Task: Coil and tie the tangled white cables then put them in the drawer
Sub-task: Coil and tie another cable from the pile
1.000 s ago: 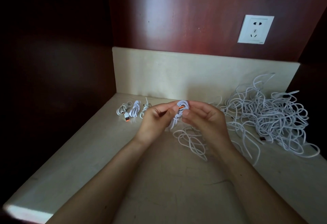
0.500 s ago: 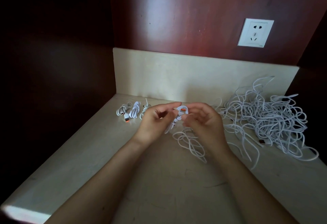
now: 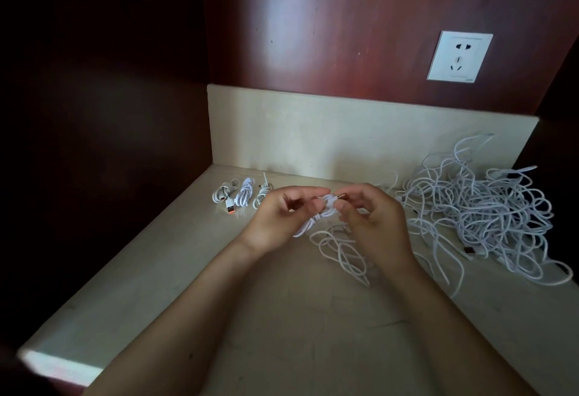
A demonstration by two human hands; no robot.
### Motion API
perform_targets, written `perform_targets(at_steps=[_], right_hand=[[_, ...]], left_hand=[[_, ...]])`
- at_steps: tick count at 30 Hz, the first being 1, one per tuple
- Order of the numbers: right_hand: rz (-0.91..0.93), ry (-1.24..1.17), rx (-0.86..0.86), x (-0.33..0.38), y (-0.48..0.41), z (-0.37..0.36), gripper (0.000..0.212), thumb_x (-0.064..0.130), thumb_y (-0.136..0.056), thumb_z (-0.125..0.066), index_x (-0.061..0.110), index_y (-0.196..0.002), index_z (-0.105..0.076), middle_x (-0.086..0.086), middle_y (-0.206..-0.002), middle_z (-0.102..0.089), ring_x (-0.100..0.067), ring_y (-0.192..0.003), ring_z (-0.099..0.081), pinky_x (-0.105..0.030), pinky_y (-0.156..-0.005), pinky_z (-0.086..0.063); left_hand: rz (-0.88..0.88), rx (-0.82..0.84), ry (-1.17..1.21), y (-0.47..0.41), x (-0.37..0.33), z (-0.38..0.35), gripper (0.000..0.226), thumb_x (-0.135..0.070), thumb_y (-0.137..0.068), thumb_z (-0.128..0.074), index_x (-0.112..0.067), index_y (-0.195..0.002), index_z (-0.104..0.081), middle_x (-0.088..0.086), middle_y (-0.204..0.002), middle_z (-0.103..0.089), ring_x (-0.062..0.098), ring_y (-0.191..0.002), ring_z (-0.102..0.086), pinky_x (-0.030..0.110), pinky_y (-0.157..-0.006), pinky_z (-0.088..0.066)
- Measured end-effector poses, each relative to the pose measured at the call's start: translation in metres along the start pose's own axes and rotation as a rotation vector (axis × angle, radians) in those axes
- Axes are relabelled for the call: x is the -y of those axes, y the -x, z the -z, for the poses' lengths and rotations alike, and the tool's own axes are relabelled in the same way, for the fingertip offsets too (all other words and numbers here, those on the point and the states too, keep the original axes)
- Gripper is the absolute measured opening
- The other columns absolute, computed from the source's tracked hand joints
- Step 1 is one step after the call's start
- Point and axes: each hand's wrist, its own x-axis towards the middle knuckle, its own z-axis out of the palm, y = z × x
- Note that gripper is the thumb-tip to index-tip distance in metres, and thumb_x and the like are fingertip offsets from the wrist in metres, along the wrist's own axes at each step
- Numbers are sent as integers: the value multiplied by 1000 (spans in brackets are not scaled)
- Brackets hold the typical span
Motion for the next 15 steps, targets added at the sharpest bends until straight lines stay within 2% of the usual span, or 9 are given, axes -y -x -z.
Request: perform_targets(at_steps=[2, 4, 6, 9, 11, 13, 15], right_hand=[[-15, -10, -10, -1, 1, -1, 17, 7, -86, -70, 23, -93, -71, 7, -86, -72, -11, -80, -69, -44, -72, -59], [-5, 30, -15, -3, 2, -2, 19, 6, -87, -69, 22, -95, -71, 9, -87, -72, -8, -81, -68, -38, -69, -58], [0, 55, -46, -5, 3, -3, 20, 5, -86, -68, 23, -95, -71, 11, -89, -72, -5, -82, -68, -33, -67, -57], [-13, 32, -78, -7, 2, -5, 20, 5, -85, -70, 24, -91, -71, 11, -87, -73, -5, -81, -69, -33, -66, -57], [-14, 9, -78, -9, 1, -8, 23, 4, -84, -70, 27, -87, -70, 11, -86, -73, -6, -79, -69, -33, -66, -58], [-25, -18, -61, -9, -1, -10, 28, 3, -84, -70, 30, -84, -68, 10, -84, -73, -10, -76, -70, -36, -65, -58], [-33, 0, -19, -8, -10, -15, 29, 1, -83, -68, 29, -84, -68, 9, -83, -73, -12, -72, -71, -36, -67, -58]], left_hand=[[15, -2, 25, 1, 0, 1, 26, -3, -91, -62, -9, -116, -66, 8, -85, -69, 0, -70, -61, 11, -66, -47], [34, 25, 38, 2, 0, 1, 27, -2, -88, -66, -4, -115, -67, 5, -82, -69, -2, -62, -59, 11, -63, -46], [46, 90, 16, 2, 1, 1, 34, 2, -85, -69, -6, -117, -66, 2, -90, -69, -2, -58, -57, 13, -60, -47], [42, 113, -45, 0, 2, 5, 40, 6, -83, -70, -8, -120, -66, 2, -100, -71, 5, -57, -55, 16, -57, -47], [17, 70, -78, -2, 4, 8, 36, 4, -80, -74, -13, -112, -70, -4, -96, -72, 11, -60, -55, 19, -57, -47], [7, -24, -137, -2, 7, 8, 29, -1, -77, -78, -21, -96, -69, -13, -85, -70, 10, -60, -57, 21, -56, -48], [15, -112, -181, -2, 10, 8, 26, -6, -76, -81, -21, -87, -63, -7, -78, -69, 8, -59, -57, 23, -56, -47]])
